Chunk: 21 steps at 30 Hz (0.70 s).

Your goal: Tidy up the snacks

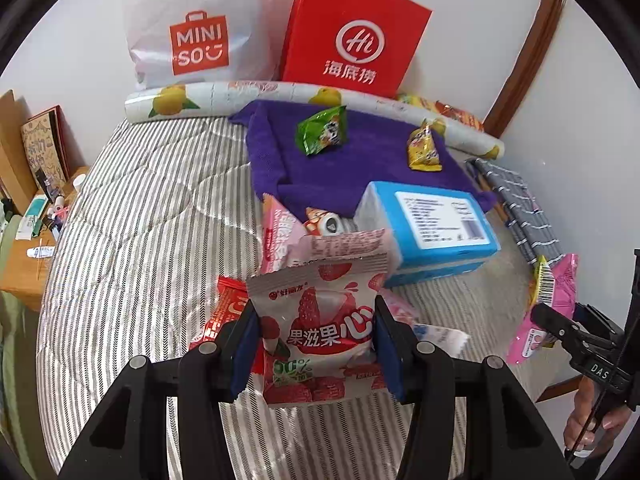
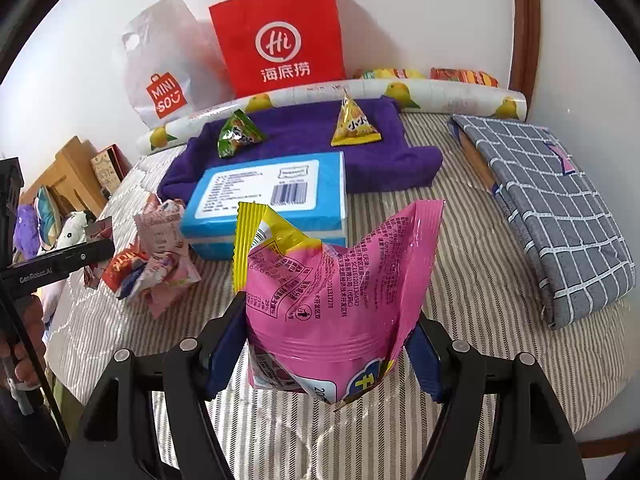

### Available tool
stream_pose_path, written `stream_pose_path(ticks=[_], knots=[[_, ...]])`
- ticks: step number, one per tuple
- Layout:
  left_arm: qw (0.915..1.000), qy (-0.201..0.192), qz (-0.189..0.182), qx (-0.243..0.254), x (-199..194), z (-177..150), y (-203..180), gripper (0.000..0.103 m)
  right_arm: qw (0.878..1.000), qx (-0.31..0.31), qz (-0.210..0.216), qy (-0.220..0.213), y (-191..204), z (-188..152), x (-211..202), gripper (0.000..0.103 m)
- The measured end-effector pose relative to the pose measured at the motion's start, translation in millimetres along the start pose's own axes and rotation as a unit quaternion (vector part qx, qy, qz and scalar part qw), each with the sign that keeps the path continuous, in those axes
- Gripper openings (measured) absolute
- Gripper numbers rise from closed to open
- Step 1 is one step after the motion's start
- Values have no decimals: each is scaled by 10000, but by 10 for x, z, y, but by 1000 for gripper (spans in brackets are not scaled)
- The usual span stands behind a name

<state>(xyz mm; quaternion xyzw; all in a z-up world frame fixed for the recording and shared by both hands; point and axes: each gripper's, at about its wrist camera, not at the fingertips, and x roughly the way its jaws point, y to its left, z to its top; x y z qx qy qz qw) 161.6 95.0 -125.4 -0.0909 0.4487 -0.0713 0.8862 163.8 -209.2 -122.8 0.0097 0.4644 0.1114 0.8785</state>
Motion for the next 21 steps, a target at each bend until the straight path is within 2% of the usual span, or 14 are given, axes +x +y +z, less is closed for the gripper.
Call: stream_pose_path(ticks=[13,21], knots=[[9995,-222,-159,168,-264,180,-350,50,9996,-75,109,-265,77,216,-287,72],[9985,-320,-299,339,-231,401,-594,50,9988,-182,146,-436,71,506,-271,72]])
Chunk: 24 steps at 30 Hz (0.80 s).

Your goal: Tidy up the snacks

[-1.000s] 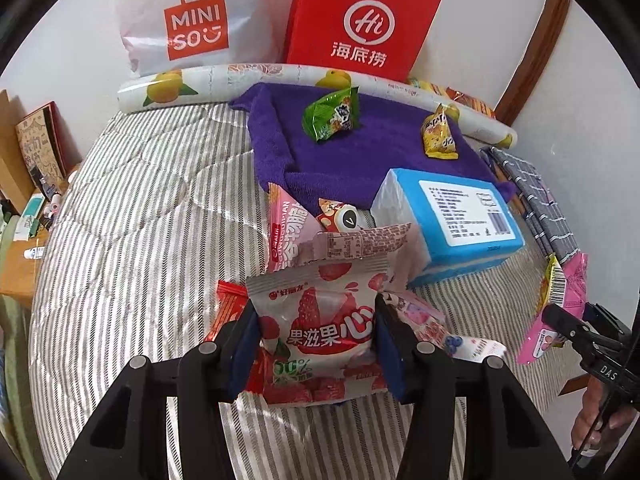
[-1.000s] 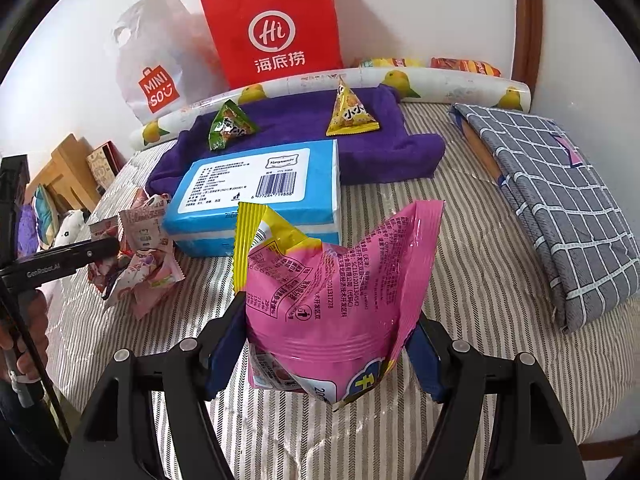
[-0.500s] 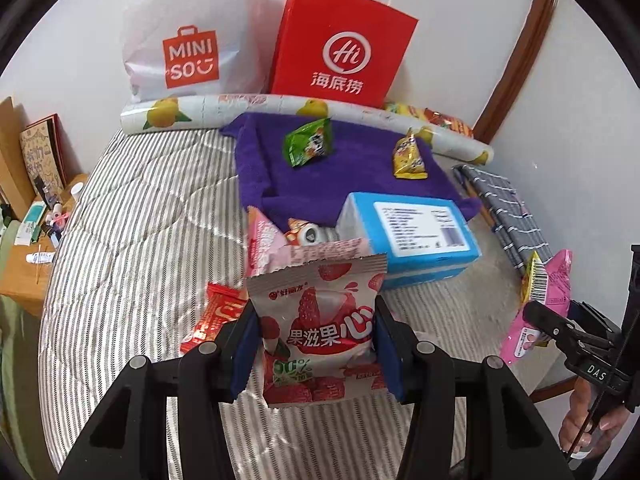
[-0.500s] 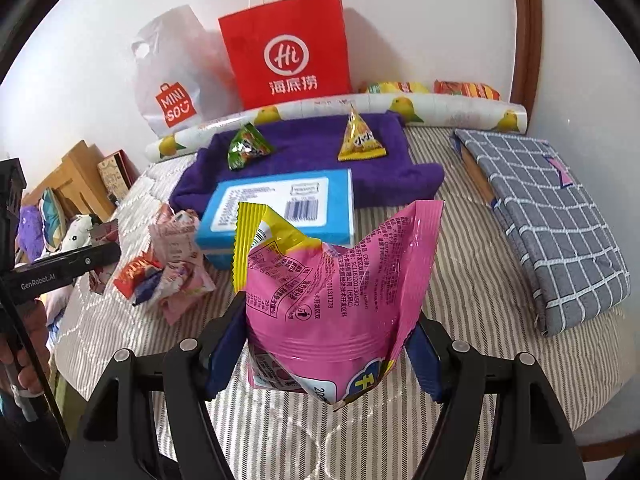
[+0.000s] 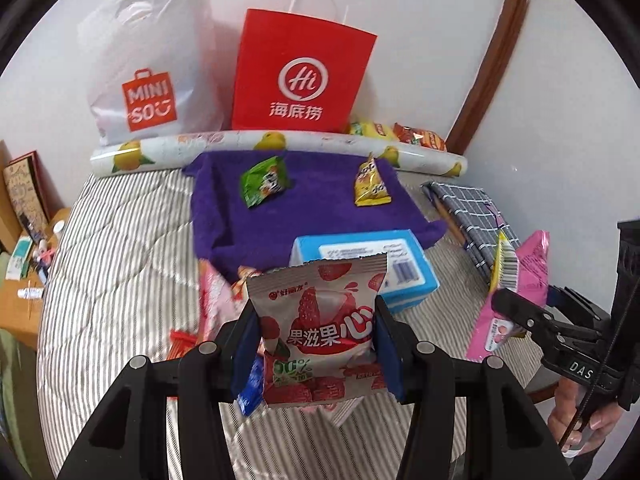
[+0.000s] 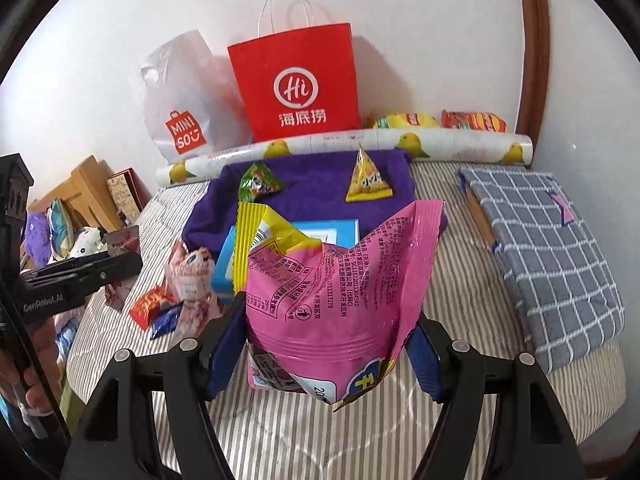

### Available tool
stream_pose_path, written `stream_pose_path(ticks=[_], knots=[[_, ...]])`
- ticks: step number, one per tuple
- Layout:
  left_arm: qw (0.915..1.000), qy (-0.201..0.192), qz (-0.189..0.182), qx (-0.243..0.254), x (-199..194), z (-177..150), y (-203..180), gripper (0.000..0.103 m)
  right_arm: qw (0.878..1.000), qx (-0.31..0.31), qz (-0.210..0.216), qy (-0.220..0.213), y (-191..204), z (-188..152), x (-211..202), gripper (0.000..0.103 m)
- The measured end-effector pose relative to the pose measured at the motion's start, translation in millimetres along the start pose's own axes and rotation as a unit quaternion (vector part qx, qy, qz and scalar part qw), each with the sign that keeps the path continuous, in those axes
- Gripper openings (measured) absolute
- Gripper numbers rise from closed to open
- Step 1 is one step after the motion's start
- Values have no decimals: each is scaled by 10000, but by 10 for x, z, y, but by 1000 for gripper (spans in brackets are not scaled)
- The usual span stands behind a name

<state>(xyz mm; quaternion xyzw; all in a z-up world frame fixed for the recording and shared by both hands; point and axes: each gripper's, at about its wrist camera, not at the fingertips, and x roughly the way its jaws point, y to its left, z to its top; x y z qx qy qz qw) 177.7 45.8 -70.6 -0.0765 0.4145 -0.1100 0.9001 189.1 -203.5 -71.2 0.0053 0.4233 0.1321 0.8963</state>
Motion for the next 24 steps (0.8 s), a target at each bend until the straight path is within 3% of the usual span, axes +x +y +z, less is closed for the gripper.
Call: stream_pose_path(ticks=[24], knots=[[9994,-195,188,192,562,1080,-89,50,9999,-108,103,33,-265,1186,814,72]])
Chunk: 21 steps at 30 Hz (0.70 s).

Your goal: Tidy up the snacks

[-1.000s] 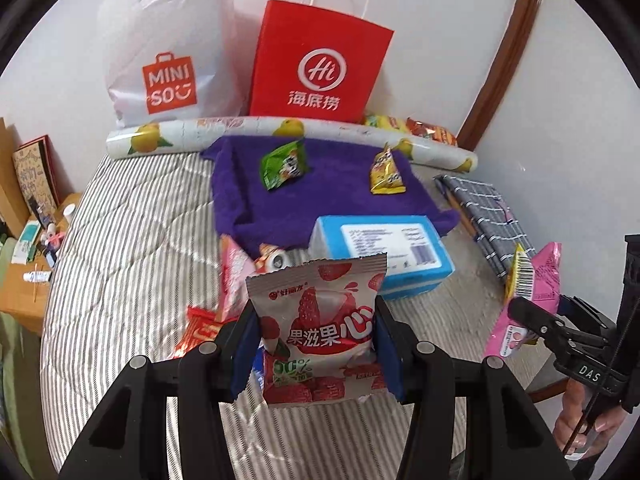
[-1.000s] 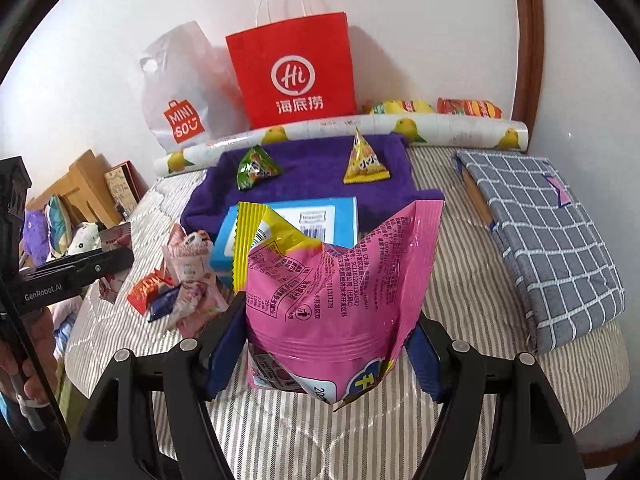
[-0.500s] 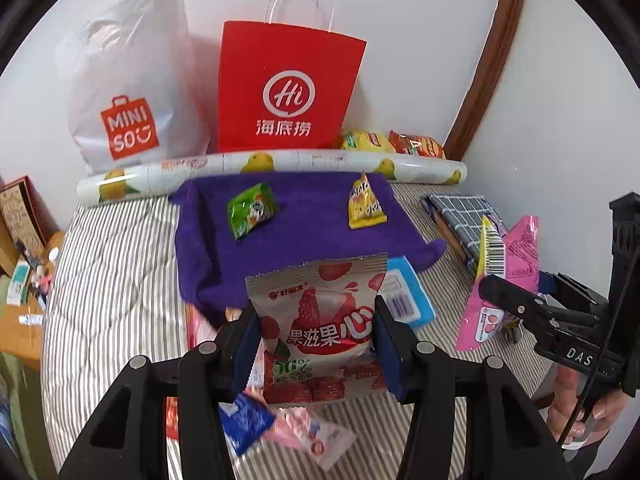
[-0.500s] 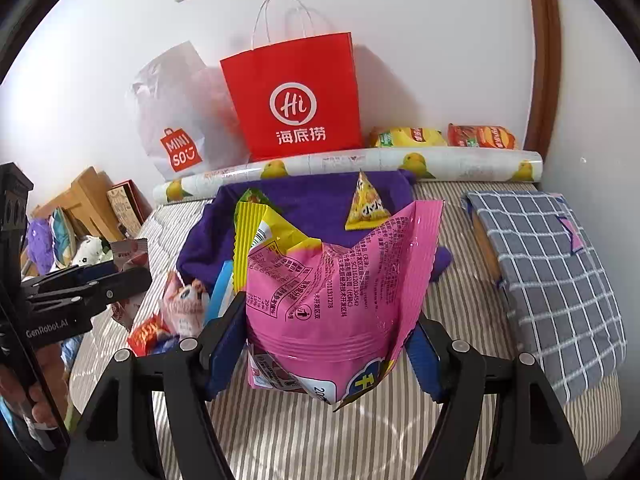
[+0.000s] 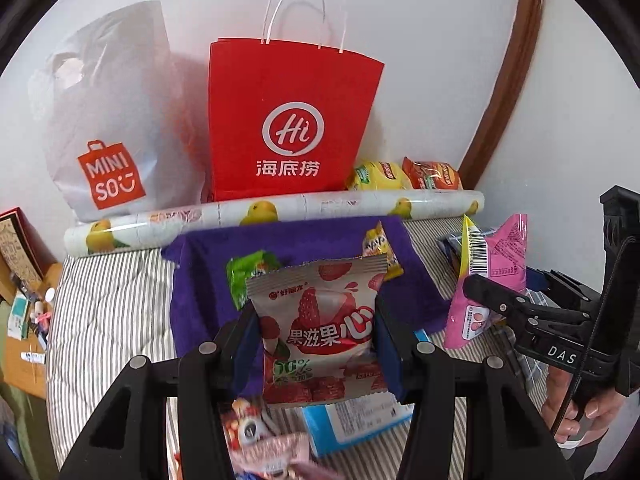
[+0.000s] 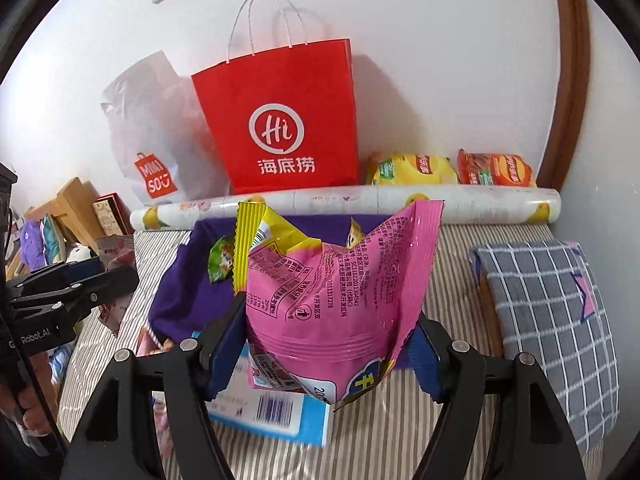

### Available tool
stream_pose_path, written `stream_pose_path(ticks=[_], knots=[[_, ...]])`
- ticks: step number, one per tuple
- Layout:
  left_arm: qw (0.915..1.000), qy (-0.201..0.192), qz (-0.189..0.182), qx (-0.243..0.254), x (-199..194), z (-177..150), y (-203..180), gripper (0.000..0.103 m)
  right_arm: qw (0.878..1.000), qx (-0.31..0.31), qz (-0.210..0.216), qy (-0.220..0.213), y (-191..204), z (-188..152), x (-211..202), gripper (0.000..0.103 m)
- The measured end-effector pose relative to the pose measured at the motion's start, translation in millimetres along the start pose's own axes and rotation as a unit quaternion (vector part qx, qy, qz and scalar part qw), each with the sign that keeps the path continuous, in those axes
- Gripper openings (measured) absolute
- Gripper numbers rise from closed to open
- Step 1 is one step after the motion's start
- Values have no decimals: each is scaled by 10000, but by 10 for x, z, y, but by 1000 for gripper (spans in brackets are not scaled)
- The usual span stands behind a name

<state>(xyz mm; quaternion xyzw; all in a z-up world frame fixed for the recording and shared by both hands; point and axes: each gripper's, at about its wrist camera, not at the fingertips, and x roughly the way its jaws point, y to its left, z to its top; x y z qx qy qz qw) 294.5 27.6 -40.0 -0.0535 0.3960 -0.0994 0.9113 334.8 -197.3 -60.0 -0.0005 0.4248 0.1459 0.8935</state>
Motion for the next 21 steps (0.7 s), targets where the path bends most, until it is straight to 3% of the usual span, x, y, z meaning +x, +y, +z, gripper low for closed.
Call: stream_pose_path(ticks=[8,21], knots=[[9995,229,95,-185,424,178,206,50,9998,-125,87,135,6,251,499,72],[9962,758,241,-344,1082,50,480,50,9979,149,392,493,-182,-5,1206,72]])
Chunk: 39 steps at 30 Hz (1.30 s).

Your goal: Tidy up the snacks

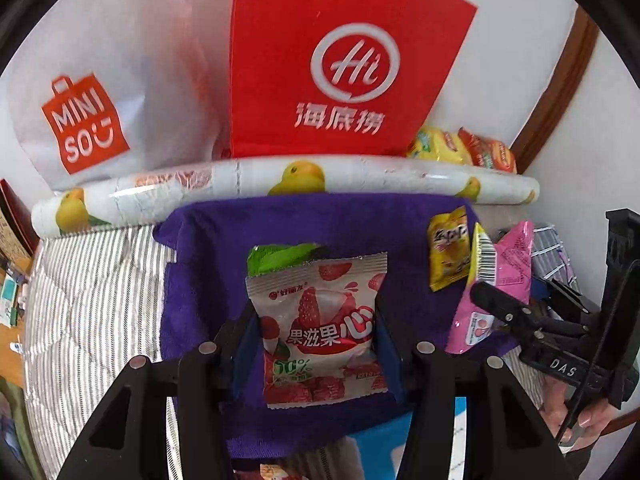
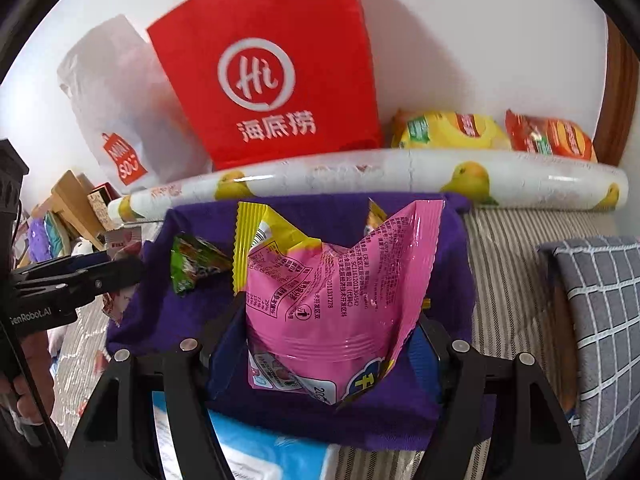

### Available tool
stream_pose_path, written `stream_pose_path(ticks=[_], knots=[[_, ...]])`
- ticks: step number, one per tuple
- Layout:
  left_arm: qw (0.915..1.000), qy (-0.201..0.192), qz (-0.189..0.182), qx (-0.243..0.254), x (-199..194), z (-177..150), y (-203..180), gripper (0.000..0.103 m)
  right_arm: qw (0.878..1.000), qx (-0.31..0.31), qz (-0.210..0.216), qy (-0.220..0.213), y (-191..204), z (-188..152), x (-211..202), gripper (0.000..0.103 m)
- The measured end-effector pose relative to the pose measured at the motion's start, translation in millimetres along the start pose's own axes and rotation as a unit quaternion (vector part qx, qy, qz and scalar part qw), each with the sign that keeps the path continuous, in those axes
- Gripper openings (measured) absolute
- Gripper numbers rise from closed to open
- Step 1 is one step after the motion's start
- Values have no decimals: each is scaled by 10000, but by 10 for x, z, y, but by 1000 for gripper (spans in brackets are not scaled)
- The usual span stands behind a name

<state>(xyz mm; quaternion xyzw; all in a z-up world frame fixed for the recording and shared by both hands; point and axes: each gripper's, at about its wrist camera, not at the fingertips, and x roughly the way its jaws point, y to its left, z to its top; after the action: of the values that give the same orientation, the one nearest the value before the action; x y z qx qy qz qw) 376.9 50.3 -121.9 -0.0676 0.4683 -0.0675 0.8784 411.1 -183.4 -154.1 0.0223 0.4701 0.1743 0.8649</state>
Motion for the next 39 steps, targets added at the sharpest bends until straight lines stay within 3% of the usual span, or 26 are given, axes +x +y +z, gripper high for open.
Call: stream_pose_path(ticks=[23,39], knots=[[9990,386,227,-13,409,-164,35,50,9990,-7,-402,208,-106,-155,230,72],[9983,495,300,-57,521,-192,15,50,9991,-96,-351,223,-83,-169,233,72]])
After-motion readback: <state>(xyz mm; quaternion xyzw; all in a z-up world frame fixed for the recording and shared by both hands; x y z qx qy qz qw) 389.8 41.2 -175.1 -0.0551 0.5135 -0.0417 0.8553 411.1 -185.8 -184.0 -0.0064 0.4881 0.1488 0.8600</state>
